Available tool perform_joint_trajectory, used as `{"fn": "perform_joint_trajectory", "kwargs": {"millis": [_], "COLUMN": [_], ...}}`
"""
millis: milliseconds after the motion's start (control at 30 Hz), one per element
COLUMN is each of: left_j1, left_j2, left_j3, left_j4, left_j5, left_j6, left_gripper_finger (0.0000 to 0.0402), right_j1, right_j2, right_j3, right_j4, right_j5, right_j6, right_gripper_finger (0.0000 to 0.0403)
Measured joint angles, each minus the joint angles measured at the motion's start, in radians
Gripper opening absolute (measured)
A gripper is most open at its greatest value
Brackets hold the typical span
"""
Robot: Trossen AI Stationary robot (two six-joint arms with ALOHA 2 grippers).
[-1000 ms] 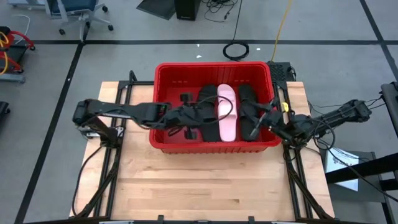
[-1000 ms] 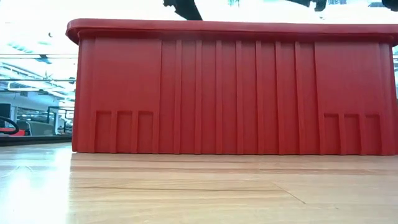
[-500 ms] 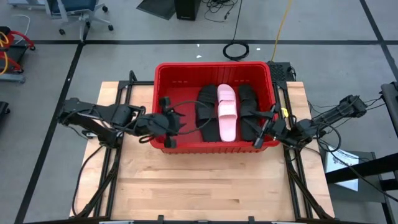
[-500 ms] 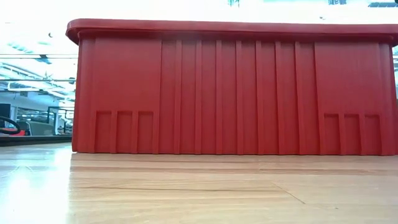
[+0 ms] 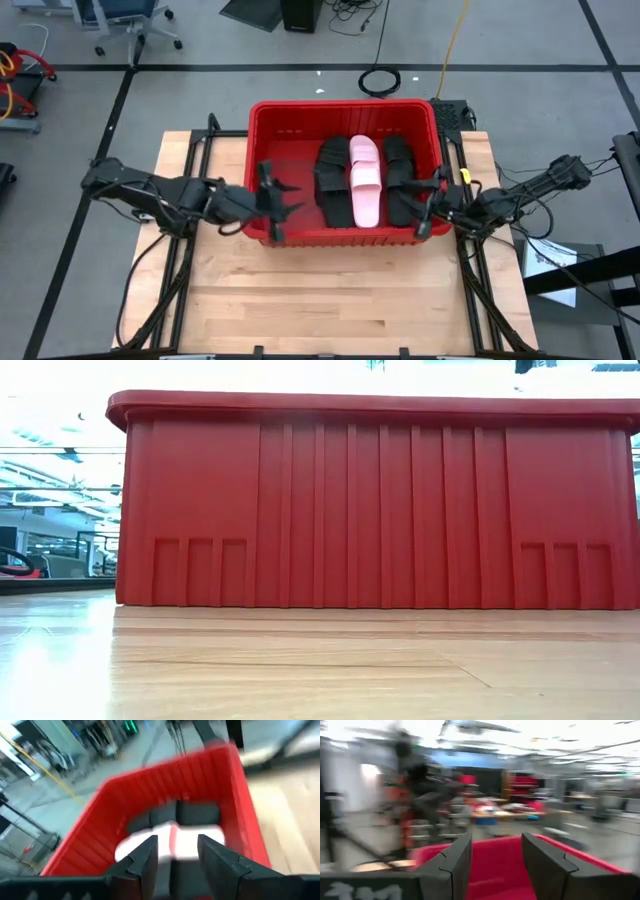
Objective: Pick and place slides into bin
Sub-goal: Return to Home Position
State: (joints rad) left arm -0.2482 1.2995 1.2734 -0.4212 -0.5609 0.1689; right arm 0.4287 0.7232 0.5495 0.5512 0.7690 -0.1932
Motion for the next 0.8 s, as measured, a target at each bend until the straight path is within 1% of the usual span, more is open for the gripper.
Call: {"fn": "perform_joint_trajectory", "kwargs": {"millis": [33, 100, 167, 200, 233, 300, 367, 400, 500, 567, 633, 733, 800], "left_j1": [0.018, 0.062, 0.1, 0.114, 0.124, 0.135, 0.137, 0.137, 0.154, 0.169, 0.185, 0.194, 0.195], "left_j2": [-0.036, -0.107, -0.162, -0.201, -0.237, -0.296, -0.347, -0.364, -0.437, -0.482, -0.518, -0.567, -0.581], "left_j3": [-0.056, -0.174, -0.253, -0.285, -0.308, -0.341, -0.385, -0.401, -0.46, -0.498, -0.541, -0.582, -0.588], "left_j4": [0.075, 0.155, 0.247, 0.24, 0.227, 0.253, 0.23, 0.248, 0.29, 0.356, 0.366, 0.392, 0.403], "left_j5": [0.023, 0.056, 0.072, 0.073, 0.072, 0.087, 0.096, 0.099, 0.106, 0.13, 0.162, 0.202, 0.201], "left_j6": [0.009, 0.026, 0.03, 0.019, 0.004, -0.011, -0.002, 0.002, 0.003, 0.005, 0.003, 0.013, 0.007], "left_gripper_finger": [0.0147, 0.0147, 0.0147, 0.0147, 0.0147, 0.0147, 0.0147, 0.0147, 0.0147, 0.0147, 0.0147, 0.0147, 0.0147], "right_j1": [-0.013, -0.05, -0.087, -0.106, -0.124, -0.161, -0.205, -0.227, -0.297, -0.345, -0.388, -0.422, -0.428], "right_j2": [-0.024, -0.068, -0.113, -0.124, -0.134, -0.153, -0.154, -0.154, -0.155, -0.155, -0.155, -0.163, -0.169], "right_j3": [0.0, 0.001, 0.0, 0.0, 0.0, 0.0, 0.0, 0.0, 0.0, 0.0, 0.0, 0.0, 0.0], "right_j4": [-0.03, -0.073, -0.149, -0.173, -0.197, -0.24, -0.252, -0.262, -0.28, -0.294, -0.295, -0.297, -0.293], "right_j5": [-0.07, -0.182, -0.277, -0.3, -0.301, -0.299, -0.3, -0.306, -0.389, -0.455, -0.511, -0.597, -0.614], "right_j6": [0.029, 0.099, 0.138, 0.151, 0.158, 0.175, 0.188, 0.193, 0.221, 0.242, 0.263, 0.271, 0.269], "right_gripper_finger": [0.016, 0.016, 0.016, 0.016, 0.016, 0.016, 0.016, 0.016, 0.016, 0.016, 0.016, 0.016, 0.016]}}
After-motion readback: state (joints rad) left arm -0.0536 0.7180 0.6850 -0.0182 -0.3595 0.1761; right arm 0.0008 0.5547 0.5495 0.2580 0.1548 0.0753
